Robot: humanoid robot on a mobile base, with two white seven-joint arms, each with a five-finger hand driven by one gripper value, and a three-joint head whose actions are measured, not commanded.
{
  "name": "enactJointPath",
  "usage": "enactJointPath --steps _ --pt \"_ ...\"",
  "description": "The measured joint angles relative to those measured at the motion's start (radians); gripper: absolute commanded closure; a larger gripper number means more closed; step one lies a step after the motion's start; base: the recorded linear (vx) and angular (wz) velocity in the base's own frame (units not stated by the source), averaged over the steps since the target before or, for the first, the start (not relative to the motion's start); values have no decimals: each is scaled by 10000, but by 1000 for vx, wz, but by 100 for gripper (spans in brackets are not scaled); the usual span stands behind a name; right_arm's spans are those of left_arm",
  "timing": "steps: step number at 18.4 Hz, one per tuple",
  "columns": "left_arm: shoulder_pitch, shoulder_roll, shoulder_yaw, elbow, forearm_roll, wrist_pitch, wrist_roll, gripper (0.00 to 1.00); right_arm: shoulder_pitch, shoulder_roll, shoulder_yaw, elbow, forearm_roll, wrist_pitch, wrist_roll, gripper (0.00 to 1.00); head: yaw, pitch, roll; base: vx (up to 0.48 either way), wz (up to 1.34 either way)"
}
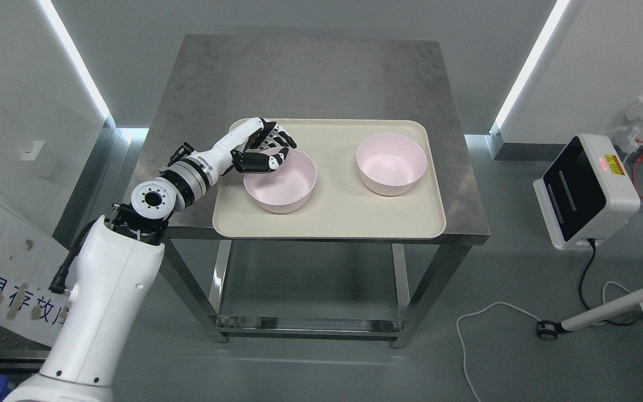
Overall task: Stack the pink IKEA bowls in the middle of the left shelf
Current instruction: 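Grasp the rim of the nearer pink bowl with the left hand and lift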
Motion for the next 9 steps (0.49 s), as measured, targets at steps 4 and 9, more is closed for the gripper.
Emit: enactJointPath --steps 4,9 --pt "-87 -212 147 -23 9 -29 -54 100 0 0 0 0 0 -35 0 0 0 0 0 0 0" --pt "-417 -465 344 -46 14 78 -76 100 0 0 0 0 0 -26 0 0 0 0 0 0 0"
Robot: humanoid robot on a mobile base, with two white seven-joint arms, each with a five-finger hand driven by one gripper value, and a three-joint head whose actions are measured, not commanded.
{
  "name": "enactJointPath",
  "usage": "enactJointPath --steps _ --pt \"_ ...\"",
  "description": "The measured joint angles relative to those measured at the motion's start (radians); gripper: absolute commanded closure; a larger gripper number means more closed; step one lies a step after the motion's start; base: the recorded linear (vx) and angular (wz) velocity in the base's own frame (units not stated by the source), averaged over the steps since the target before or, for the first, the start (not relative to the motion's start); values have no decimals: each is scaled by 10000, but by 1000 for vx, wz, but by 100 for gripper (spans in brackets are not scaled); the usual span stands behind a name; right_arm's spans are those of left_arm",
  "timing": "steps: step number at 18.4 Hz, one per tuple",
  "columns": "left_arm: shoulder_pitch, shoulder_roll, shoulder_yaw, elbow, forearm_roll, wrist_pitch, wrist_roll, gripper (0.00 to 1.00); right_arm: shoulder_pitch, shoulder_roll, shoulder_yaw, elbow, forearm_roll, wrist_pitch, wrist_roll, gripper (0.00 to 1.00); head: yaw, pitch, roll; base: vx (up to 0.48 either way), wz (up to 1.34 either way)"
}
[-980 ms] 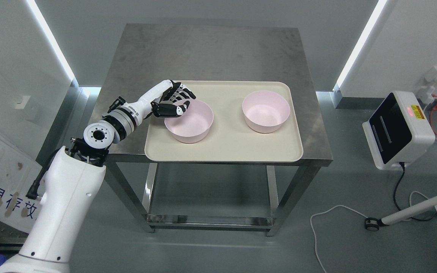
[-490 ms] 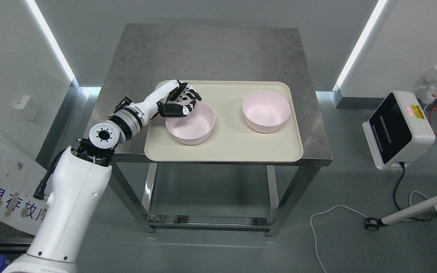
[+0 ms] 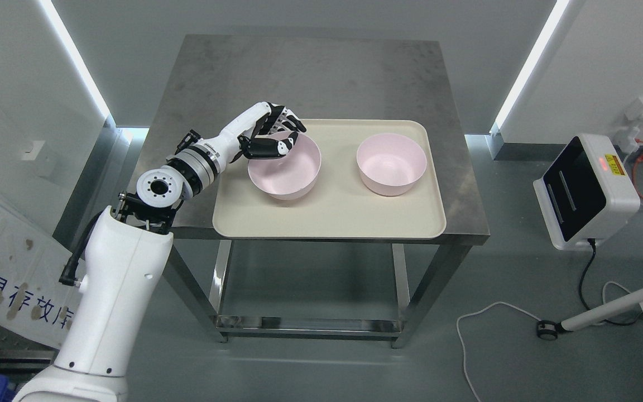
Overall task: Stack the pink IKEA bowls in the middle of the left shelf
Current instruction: 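Grasp the rim of the nearer pink bowl with the left hand and lift, then carry the bowl over and lower it into the other pink bowl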
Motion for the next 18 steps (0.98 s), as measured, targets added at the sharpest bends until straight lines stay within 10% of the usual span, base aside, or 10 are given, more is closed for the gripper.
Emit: enactJointPath --steps 18 --pt "-2145 -890 -3325 488 907 816 2531 98 0 0 0 0 0 29 0 0 0 0 0 0 0"
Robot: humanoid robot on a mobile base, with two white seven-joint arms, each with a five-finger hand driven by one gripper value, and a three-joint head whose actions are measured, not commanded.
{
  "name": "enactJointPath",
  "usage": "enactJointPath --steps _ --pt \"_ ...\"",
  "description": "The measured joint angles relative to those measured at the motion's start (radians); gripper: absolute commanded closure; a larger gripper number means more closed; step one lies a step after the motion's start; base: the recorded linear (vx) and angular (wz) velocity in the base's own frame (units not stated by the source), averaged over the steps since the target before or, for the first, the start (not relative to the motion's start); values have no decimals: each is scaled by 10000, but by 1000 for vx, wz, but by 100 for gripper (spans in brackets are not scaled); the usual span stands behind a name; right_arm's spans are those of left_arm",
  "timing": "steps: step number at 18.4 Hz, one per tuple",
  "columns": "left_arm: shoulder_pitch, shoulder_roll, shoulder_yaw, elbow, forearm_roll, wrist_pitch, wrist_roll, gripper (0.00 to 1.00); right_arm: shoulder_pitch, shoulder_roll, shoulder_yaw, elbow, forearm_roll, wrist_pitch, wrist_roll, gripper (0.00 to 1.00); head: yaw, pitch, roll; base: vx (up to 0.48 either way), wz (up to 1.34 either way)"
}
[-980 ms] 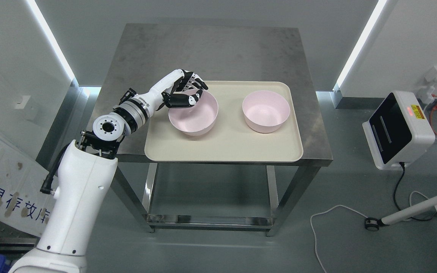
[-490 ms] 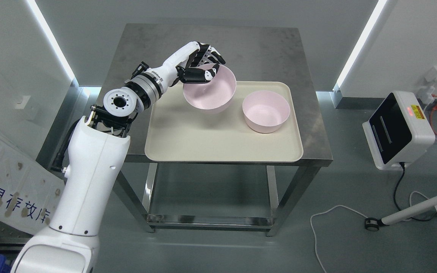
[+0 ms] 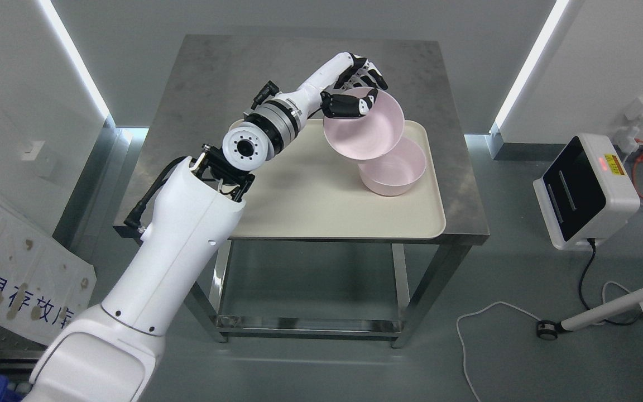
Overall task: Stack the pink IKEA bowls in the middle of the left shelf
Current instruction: 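Carry the bowl over and lower it into the other pink bowl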
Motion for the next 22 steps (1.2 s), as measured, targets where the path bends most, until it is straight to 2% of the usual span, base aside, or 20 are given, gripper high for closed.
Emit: enactJointPath --steps 7,15,20,22 --pt "-662 -98 -1671 796 859 30 800 97 0 0 0 0 0 1 0 0 0 0 0 0 0" --pt "-1325 -150 -2685 1653 1428 -187 1251 96 0 0 0 0 0 42 0 0 0 0 0 0 0" --pt "-1586 -170 -3004 2057 1694 -202 1589 92 0 0 0 0 0 21 0 0 0 0 0 0 0" --pt "-1652 -175 -3102 2201 1751 -203 1633 83 0 0 0 0 0 10 0 0 0 0 0 0 0"
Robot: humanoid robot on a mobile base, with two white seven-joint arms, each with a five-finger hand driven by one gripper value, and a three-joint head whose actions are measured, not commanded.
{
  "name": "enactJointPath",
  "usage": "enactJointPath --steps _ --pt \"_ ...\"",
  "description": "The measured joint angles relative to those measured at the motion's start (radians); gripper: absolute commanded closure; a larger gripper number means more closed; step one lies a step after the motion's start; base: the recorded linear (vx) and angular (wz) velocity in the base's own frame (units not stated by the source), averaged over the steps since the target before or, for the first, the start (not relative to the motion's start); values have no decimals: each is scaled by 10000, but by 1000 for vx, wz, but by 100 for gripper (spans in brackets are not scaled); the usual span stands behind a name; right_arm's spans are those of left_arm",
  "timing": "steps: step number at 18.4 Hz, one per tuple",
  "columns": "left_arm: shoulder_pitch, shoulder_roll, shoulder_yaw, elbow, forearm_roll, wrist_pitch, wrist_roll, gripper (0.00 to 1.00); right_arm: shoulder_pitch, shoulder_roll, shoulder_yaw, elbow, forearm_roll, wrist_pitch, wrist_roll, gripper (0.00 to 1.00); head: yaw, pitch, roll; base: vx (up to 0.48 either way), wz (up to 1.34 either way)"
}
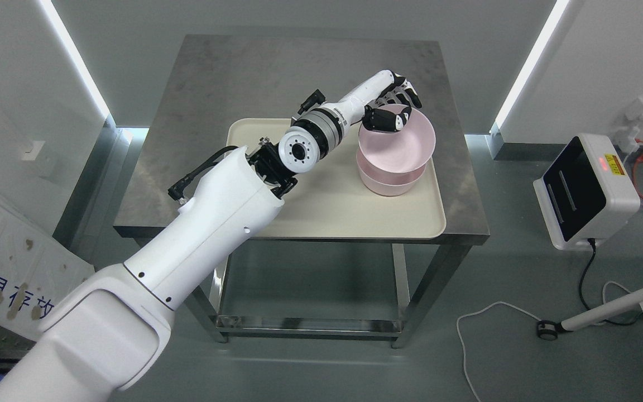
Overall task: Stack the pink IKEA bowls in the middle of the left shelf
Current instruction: 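Carry the bowl over and lower it into the other pink bowl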
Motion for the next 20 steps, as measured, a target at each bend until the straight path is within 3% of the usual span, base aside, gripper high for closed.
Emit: enactJointPath --steps 5,7,14,18,20 --pt "-92 -9 -150 230 47 -4 17 45 0 0 0 0 0 -3 0 0 0 0 0 0 0" --pt "-127 -11 -161 284 47 -5 -22 38 0 0 0 0 0 -5 0 0 0 0 0 0 0" --pt "-153 -16 1406 -253 60 -31 -653 30 0 0 0 0 0 -9 0 0 0 0 0 0 0" --pt "619 -20 2985 -1441 56 -73 -2966 29 -1 0 0 0 0 -14 0 0 0 0 0 0 0" --pt "1410 -18 3614 -2211 29 -803 -3646 29 0 0 0 0 0 -15 0 0 0 0 0 0 0"
